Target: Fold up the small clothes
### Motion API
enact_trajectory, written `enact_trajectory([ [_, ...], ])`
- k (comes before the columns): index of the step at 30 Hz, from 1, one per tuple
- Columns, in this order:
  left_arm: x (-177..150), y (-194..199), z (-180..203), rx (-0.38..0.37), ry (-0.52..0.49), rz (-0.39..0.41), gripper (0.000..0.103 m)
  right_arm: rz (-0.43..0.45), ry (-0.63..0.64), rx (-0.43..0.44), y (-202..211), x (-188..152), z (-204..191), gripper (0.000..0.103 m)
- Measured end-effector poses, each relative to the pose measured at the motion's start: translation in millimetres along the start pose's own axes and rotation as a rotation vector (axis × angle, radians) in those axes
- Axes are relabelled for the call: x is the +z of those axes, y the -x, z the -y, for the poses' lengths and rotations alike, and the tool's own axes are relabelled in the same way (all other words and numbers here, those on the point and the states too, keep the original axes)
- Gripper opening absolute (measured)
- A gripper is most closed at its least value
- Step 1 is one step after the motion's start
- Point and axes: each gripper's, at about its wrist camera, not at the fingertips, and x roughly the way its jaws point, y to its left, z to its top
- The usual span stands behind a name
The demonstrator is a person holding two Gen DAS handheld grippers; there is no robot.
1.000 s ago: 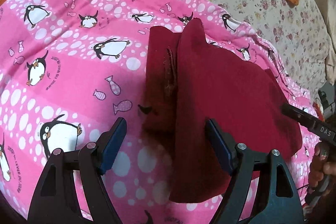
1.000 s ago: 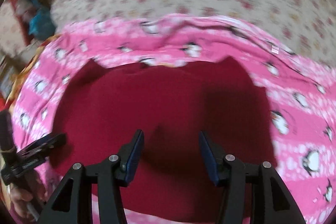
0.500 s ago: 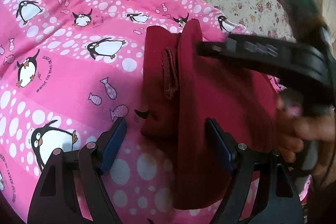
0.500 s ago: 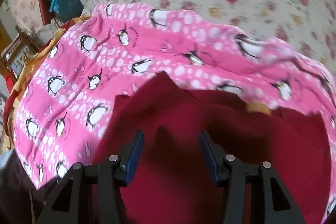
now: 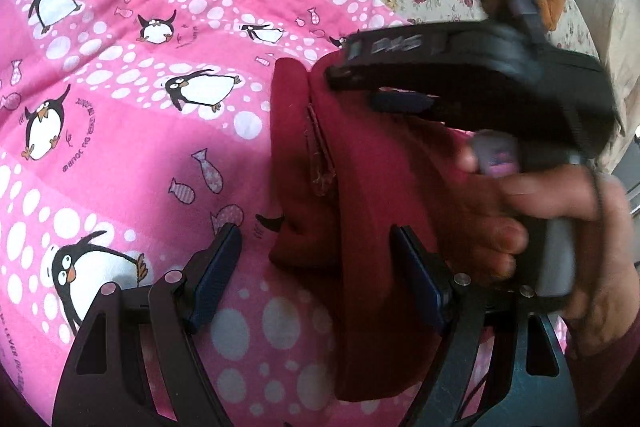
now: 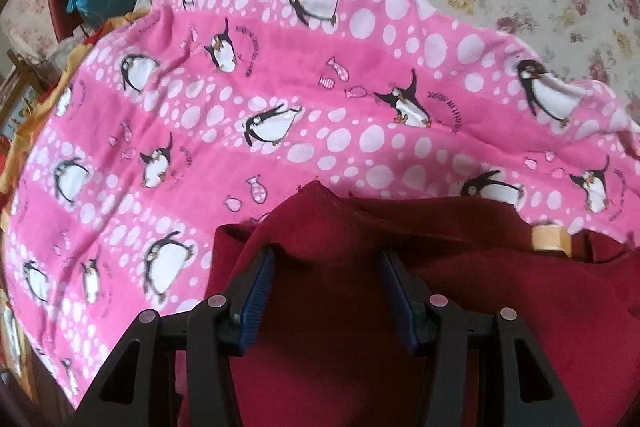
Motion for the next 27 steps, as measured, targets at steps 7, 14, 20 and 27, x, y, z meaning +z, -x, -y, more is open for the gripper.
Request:
enact_trajectory([
  [7,-2,4,-5,-0.031,0.049,0.019,0.079,-0.01,0.071,0.057,25,-6,-25,0.08],
  [14,-5,4,-3,-0.02,0.036,0.028,0.079,-0.076,0.206,-0.031,-7,-17,-44,0.071],
  [20,-1,3,4,-0.061,0.026,0.046,0.082,-0.038,0.194,0.06,22,-16,-27,0.031],
  [27,-2,1,15,-0.148,-0.018,0.027,0.04,-0.022,0.105,0.136,40,-16,0,0.028],
])
